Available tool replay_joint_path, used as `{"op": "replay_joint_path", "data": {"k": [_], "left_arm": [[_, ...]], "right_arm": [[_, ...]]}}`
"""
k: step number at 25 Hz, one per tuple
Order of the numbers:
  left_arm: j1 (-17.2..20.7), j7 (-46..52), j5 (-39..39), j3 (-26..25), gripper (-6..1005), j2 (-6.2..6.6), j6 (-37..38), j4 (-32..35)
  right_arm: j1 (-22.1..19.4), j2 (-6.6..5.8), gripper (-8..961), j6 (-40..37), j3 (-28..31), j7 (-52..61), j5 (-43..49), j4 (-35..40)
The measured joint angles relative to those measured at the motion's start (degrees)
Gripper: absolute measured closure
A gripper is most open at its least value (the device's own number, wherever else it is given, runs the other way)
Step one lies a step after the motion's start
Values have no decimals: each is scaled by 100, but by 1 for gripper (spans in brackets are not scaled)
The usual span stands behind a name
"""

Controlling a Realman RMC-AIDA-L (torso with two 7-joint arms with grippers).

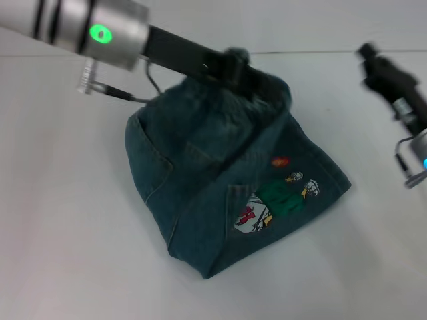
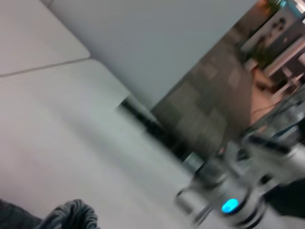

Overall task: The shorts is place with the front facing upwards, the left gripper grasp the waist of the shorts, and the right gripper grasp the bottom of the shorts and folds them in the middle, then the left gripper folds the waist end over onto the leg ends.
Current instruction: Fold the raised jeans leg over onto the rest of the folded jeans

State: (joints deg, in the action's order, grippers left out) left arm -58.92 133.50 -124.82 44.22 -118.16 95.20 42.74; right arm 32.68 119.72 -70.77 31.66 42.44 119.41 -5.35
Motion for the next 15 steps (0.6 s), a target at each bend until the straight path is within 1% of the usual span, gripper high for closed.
{"op": "replay_joint_path", "data": {"k": [1,2,4,5,7,9,12,14,15], "left_arm": [[-8,-8,1,291,934,-99,-280,-2],[-12,-11,2,448,932,-156,-419,-2],[-16,-12,3,641,927,-232,-635,-3],[-16,-12,3,641,925,-232,-635,-3],[-2,4,-41,838,920,-388,-1139,-38],[-15,64,-75,912,916,-414,-1329,-159],[-105,120,-43,963,909,-419,-1508,-506],[-116,110,-34,972,905,-509,-1593,-589],[-117,105,-34,982,903,-533,-1617,-592]], "right_arm": [[-23,-1,946,-103,168,15,-94,36],[-43,-3,946,-216,321,20,-156,72],[-66,-22,944,-410,502,33,-224,125],[-77,-42,944,-482,538,42,-230,133],[-93,-73,942,-570,556,54,-224,145],[-119,-76,942,-600,574,59,-224,173],[-159,-62,942,-598,644,64,-242,204],[-170,-60,941,-574,657,66,-245,206],[-171,-57,941,-564,656,66,-246,207]]}}
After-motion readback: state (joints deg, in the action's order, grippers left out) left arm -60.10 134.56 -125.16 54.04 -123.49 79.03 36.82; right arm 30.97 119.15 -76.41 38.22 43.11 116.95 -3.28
